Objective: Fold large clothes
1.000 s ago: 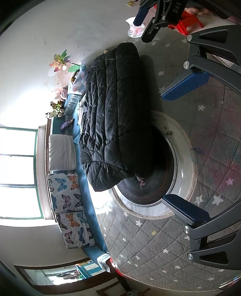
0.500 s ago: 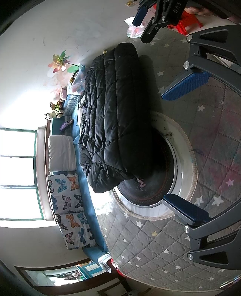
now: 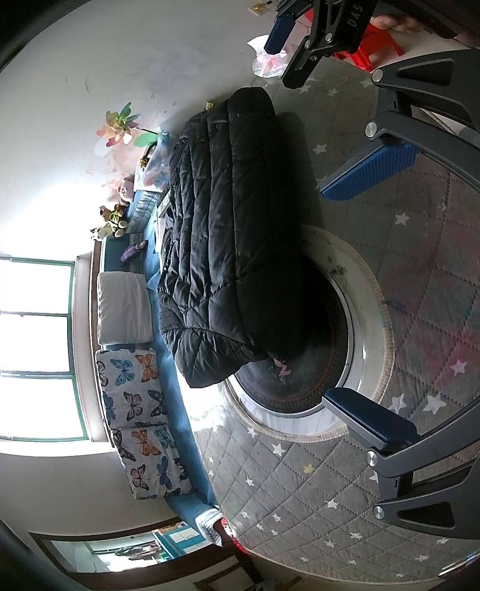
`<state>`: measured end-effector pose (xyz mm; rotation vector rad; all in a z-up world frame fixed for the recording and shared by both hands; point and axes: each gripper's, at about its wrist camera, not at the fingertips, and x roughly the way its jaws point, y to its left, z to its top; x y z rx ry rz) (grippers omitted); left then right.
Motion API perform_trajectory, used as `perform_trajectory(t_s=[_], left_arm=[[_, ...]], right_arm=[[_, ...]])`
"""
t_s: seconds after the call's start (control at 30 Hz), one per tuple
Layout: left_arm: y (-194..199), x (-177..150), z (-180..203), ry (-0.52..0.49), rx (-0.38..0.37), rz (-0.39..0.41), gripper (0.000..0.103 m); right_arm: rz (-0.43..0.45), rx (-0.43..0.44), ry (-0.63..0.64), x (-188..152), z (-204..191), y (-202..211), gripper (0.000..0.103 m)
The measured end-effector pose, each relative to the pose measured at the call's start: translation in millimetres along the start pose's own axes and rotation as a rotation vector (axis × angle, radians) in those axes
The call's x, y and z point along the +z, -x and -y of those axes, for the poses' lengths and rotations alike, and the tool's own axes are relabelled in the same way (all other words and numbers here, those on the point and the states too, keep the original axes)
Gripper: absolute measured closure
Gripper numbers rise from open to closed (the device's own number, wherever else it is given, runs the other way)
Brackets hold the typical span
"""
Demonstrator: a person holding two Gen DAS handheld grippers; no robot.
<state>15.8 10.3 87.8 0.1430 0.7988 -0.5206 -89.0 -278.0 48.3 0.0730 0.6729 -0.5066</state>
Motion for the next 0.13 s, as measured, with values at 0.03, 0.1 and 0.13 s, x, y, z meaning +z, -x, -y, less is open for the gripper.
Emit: perform_trajectory(t_s=[0.03, 0.1, 0.13], left_arm=[[0.1, 0.2, -0.3, 0.001, -0.002, 0.001, 0.000], [-1.1, 0.5, -0.7, -0.002, -0.007, 0.000, 0.000], [-1.1, 0.7, -0.6, -0.006, -0.007, -0.001, 0.000]], right_arm=[[0.000, -0.001, 0.001, 0.0, -1.0, 0.0, 0.004], [0.000, 0.001, 0.002, 0.2, -0.1, -0.6, 0.004], [0.000, 0.002, 0.003, 0.2, -0.9, -0.7, 0.004]])
